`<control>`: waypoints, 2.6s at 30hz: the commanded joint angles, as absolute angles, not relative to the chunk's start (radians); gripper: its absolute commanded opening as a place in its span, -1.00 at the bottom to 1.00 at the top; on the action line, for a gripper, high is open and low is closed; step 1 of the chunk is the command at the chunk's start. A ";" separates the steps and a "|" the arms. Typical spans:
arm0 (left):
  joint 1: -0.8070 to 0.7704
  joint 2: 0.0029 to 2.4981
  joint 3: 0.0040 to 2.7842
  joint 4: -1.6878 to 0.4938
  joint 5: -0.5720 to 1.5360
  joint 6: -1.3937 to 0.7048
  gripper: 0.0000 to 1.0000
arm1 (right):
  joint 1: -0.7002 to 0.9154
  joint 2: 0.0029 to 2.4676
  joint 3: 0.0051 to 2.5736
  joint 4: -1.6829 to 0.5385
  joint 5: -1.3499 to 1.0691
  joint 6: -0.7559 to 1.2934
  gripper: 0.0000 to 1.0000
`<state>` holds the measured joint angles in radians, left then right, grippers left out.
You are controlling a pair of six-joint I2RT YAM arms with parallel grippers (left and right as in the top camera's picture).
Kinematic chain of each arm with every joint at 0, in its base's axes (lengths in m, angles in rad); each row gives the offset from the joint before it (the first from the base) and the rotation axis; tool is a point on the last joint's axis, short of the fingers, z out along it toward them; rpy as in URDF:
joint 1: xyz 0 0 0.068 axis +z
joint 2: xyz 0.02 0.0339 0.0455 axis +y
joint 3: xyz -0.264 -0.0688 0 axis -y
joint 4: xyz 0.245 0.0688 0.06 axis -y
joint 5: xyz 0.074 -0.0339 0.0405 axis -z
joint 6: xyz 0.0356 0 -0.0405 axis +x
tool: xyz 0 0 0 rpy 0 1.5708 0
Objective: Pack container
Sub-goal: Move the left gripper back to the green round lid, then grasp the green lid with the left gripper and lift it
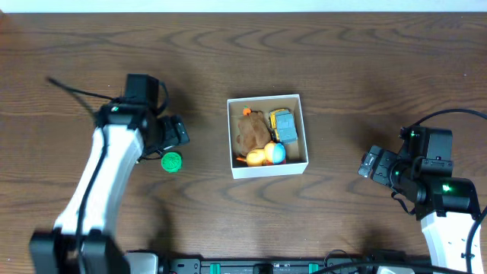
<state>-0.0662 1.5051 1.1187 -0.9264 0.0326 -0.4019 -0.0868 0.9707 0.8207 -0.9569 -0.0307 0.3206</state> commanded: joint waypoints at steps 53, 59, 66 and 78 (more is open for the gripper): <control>-0.062 1.842 1.039 -0.802 0.083 -0.398 0.26 | -0.091 0.970 0.817 -0.961 -0.035 0.305 0.96; -0.062 1.842 1.039 -0.802 0.083 -0.398 0.12 | -0.091 0.970 0.817 -0.961 -0.035 0.305 0.97; -0.062 1.842 1.039 -0.802 0.083 -0.398 -0.05 | -0.091 0.970 0.817 -0.961 -0.035 0.305 0.96; -0.065 1.782 1.128 -0.855 0.083 -0.398 -0.47 | -0.091 0.970 0.817 -0.961 -0.035 0.305 0.96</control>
